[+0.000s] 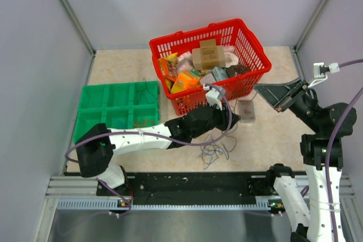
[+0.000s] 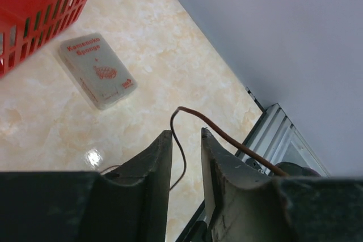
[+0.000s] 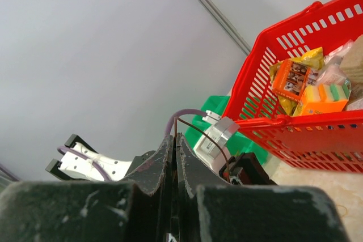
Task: Untangle the cables
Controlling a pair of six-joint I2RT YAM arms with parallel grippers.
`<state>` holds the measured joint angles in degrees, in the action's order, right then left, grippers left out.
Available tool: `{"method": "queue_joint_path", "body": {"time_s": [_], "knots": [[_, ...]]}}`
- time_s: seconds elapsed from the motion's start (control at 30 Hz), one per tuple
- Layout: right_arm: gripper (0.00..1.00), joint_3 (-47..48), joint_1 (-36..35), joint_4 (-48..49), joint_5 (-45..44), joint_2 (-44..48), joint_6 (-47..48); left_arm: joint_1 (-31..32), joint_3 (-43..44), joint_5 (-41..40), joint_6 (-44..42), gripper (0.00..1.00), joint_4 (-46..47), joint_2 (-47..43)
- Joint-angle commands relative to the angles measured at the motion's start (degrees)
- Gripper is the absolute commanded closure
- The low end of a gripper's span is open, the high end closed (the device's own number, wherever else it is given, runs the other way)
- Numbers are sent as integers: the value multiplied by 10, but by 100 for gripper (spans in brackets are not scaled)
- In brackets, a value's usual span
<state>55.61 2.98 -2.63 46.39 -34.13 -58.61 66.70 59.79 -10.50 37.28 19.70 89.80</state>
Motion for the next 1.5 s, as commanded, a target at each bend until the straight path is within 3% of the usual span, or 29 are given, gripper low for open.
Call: {"method": "queue_joint_path", "body": {"time_s": [0.0, 0.1, 0.23, 0.37, 0.43, 0.53, 0.6, 0.7, 0.87, 1.07, 1.2, 1.33, 1.47], "knots": [[100, 22, -7, 6, -5, 9, 4, -2, 39, -22, -14, 78, 15, 4], [100, 23, -7, -22, -10, 16, 30, -2, 38, -40, -28, 100, -1, -17], [100, 24, -7, -103, -41, 18, 100, -2, 4, -63, -46, 100, 4, -89], [98, 8, -6, -113, -40, 23, 120, -2, -29, -89, -69, 100, -8, -184], [86, -6, -6, -115, -37, 27, 135, -2, -39, -108, -88, 100, -29, -234], [47, -37, -7, -122, -17, 32, 158, -2, -42, -137, -120, 100, -69, -307], [35, -66, -7, -123, -4, 36, 169, -3, -34, -164, -138, 100, -113, -345], [29, -105, -7, -126, -2, 45, 182, -22, -10, -208, -139, 100, -211, -391], [28, -146, -7, -128, -4, 49, 191, -111, 45, -184, -136, 100, -349, -437], [28, -159, -7, -143, -8, 54, 205, -283, 137, -116, -146, 100, -494, -391], [28, -167, -7, -159, -12, 58, 218, -398, 161, -28, -137, 100, -500, -341], [28, -173, -7, -169, -17, 66, 220, -515, 151, 130, -77, 100, -435, -301], [28, -171, -7, -180, -21, 75, 225, -567, 144, 186, -21, 100, -384, -256]]}}
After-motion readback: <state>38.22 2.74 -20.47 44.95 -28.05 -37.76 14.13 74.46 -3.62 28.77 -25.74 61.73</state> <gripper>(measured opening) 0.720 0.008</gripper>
